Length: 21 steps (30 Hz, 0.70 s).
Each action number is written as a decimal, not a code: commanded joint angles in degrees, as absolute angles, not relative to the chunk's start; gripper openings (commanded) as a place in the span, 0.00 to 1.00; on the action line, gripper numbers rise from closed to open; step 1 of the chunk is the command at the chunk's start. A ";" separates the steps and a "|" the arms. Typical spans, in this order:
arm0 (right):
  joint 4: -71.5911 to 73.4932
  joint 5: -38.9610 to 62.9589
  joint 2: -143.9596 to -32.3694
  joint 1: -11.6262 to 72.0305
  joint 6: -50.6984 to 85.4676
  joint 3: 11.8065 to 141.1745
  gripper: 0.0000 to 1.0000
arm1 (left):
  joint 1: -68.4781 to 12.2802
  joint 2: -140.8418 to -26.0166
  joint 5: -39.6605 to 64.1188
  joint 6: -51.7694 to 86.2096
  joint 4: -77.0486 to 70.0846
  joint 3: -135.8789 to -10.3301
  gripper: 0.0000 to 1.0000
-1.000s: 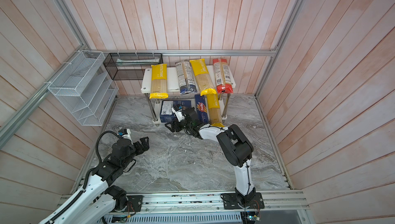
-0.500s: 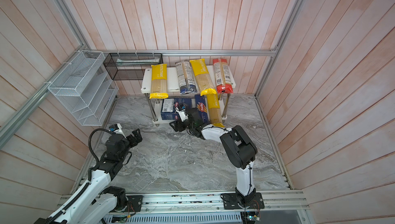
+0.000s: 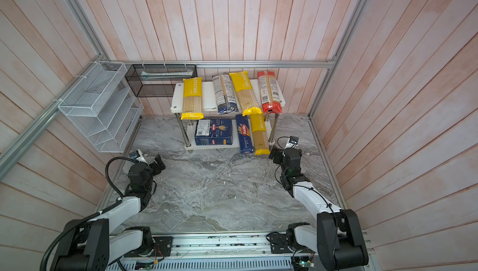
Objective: Arrange pasta packages on shelves
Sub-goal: Move the pasta box to the shelf, then reset both arms
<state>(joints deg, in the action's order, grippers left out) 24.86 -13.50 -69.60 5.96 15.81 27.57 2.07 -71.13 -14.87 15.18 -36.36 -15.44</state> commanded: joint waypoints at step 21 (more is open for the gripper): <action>76.25 -8.86 -89.03 -0.59 2.72 12.03 0.98 | 2.20 -88.35 1.85 1.59 -63.49 -16.59 1.00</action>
